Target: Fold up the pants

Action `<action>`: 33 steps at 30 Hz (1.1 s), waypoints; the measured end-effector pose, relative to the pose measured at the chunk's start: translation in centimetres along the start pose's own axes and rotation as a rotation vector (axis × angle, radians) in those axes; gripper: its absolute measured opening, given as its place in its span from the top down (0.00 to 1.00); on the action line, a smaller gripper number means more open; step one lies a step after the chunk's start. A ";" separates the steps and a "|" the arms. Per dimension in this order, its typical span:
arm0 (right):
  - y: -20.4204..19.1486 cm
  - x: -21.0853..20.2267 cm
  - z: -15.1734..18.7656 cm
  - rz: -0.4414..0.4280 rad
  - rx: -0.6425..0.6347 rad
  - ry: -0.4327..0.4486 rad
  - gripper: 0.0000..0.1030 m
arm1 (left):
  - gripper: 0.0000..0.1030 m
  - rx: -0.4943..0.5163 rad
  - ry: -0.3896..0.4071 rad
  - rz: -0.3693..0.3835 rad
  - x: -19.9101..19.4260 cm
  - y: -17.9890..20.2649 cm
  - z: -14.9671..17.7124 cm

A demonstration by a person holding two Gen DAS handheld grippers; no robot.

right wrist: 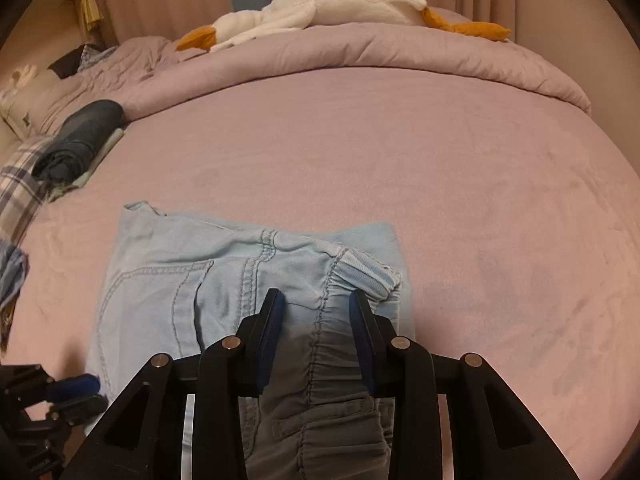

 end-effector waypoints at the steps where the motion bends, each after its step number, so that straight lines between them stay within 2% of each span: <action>1: 0.2 -0.3 -0.4 -0.006 0.010 0.009 0.68 | 0.87 0.006 0.000 -0.003 -0.3 0.0 0.2; 4: 0.6 -2.3 -0.4 -0.015 0.008 0.065 0.68 | 0.87 0.007 0.004 -0.002 -0.7 0.0 0.5; 10: 0.2 -4.4 2.0 -0.027 -0.042 0.093 0.68 | 0.87 0.001 0.002 -0.002 -0.4 -0.1 0.4; 12: -0.2 -4.1 2.9 -0.022 -0.065 0.074 0.68 | 0.87 0.002 0.000 -0.004 -0.3 -0.1 0.4; 15: 0.2 -2.4 4.2 0.039 -0.121 0.038 0.68 | 0.86 0.004 0.003 -0.002 -0.4 0.0 0.6; 17: 0.3 -2.2 4.2 0.048 -0.149 0.053 0.68 | 0.86 -0.001 0.006 0.005 -0.5 -0.1 0.7; 21: 0.3 -2.9 3.5 0.040 -0.112 0.039 0.68 | 0.86 -0.013 0.003 0.016 -0.6 -0.5 0.9; 25: 0.1 -5.1 3.1 -0.019 -0.061 0.088 0.68 | 0.86 -0.021 0.001 0.017 -0.5 -0.5 0.8; 27: 0.2 -5.3 3.0 -0.020 -0.055 0.104 0.68 | 0.86 -0.020 -0.001 0.015 -0.6 -0.4 0.8; 33: 1.8 -2.4 4.3 0.009 -0.014 0.009 0.68 | 0.86 -0.020 -0.004 0.018 -0.7 -0.4 0.8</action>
Point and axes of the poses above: each gripper's, at about its wrist camera, not at the fingertips, and x roughly the way its jaws point, y to its right, z to its underside, the point moved 9 cm from there along x, roughly the way its jaws point, and after that the axes turned 8 degrees about x, right-handed, at the moved point
